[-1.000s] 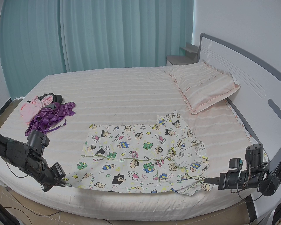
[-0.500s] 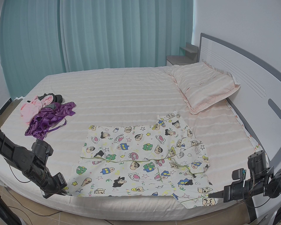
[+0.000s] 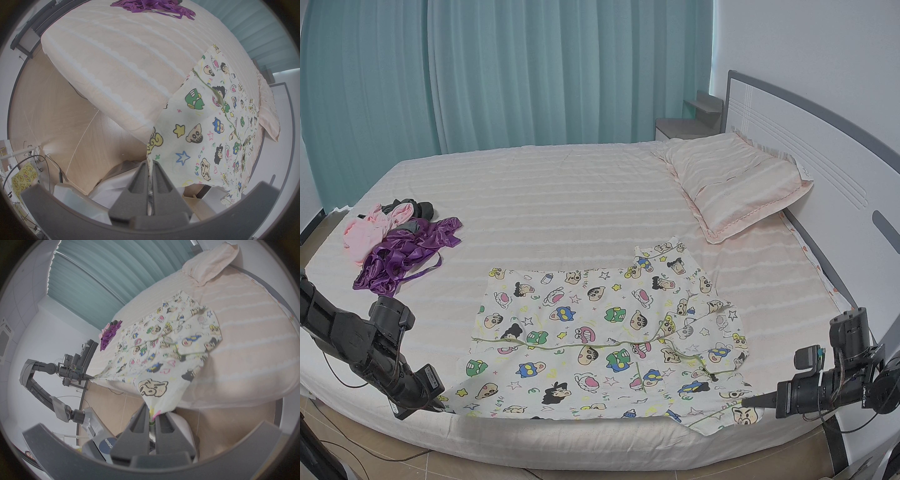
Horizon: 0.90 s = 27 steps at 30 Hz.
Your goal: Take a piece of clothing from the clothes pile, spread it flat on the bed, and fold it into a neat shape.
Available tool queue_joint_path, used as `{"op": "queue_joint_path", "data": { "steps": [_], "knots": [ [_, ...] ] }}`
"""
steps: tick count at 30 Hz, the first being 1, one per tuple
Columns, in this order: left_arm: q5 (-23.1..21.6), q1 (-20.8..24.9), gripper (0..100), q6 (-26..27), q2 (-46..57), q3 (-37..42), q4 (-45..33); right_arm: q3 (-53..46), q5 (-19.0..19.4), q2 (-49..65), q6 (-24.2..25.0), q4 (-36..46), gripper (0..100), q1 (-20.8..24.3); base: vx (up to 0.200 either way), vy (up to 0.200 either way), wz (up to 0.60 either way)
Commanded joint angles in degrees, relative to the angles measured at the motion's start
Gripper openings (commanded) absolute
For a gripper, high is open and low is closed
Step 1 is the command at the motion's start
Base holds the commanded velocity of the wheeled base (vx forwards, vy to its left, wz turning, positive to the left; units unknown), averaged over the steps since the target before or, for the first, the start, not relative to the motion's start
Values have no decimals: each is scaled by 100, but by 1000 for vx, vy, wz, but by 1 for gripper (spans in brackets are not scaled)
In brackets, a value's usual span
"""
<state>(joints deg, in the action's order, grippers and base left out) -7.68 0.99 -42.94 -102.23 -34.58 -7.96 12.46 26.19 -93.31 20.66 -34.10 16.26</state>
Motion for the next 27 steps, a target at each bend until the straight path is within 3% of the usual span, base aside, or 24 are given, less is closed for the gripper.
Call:
{"op": "queue_joint_path", "data": {
  "steps": [1, 11, 27],
  "knots": [
    [-32, -151, 0, -57, 10, -259, 58, 486, -8, -241, 43, 8, 0, -53, 0, 0, 0],
    [-85, -257, 0, -338, -78, -813, 58, 1189, -17, -970, 43, -44, 0, -238, 0, 0, 0],
    [-102, -292, 0, -655, -1431, -2087, 58, 2577, -61, -1875, 52, 96, 0, -580, 0, 0, 0]
  ]
}}
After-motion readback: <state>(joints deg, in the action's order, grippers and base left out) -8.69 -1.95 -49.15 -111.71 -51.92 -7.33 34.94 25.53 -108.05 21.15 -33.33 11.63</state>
